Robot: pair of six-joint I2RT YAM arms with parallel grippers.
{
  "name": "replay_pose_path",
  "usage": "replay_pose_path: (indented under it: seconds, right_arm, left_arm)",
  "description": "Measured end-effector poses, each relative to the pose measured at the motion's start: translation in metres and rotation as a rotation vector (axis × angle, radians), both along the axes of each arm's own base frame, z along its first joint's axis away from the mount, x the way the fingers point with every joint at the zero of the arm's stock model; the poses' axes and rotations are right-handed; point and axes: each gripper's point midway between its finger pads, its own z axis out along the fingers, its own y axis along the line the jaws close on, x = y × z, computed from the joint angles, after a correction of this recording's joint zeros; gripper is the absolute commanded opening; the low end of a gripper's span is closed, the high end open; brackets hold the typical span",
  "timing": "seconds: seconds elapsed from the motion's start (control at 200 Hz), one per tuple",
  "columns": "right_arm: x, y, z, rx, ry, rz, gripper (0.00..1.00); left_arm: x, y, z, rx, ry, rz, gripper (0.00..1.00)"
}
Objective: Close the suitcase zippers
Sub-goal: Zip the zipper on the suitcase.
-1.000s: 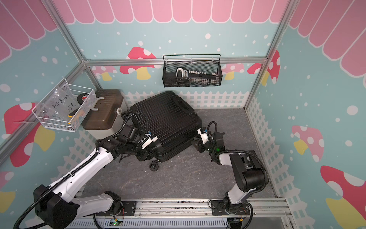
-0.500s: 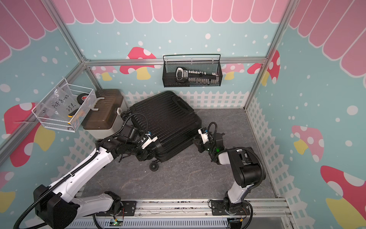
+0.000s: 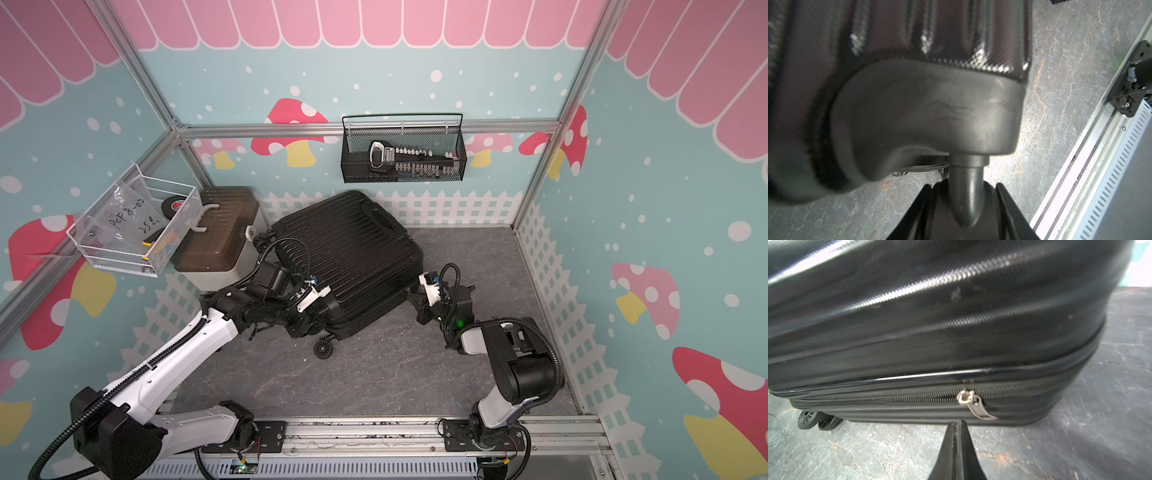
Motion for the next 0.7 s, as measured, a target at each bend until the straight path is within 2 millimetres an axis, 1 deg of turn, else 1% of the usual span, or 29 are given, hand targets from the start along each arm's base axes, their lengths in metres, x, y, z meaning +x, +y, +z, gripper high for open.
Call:
replay_pose_path:
  seconds: [0.065, 0.115, 0.25, 0.39, 0.46, 0.53, 0.701]
  right_arm:
    - [0.000, -0.001, -0.001, -0.004, 0.003, -0.010, 0.37]
    - [0.001, -0.002, -0.001, -0.004, 0.001, -0.013, 0.43]
    - [0.002, -0.002, -0.005, -0.009, 0.011, -0.016, 0.48]
    - [0.010, 0.001, -0.008, -0.011, 0.021, -0.006, 0.49]
    - [0.014, 0.003, -0.007, -0.011, 0.017, 0.000, 0.48]
    - [0.015, 0.003, -0.010, -0.015, 0.029, 0.004, 0.47]
    - [0.013, 0.007, -0.013, -0.013, 0.046, 0.046, 0.40]
  left_arm:
    - [0.000, 0.000, 0.000, 0.000, 0.000, 0.000, 0.28]
    - [0.000, 0.000, 0.000, 0.000, -0.001, 0.000, 0.28]
    - [-0.001, 0.000, 0.001, -0.002, -0.005, -0.002, 0.28]
    - [-0.005, -0.001, 0.002, -0.003, -0.012, -0.019, 0.28]
    - [-0.010, -0.003, 0.003, 0.001, -0.024, -0.047, 0.29]
    - [-0.016, -0.007, 0.005, 0.010, -0.042, -0.083, 0.30]
    - [-0.028, -0.008, 0.005, 0.032, -0.043, -0.113, 0.30]
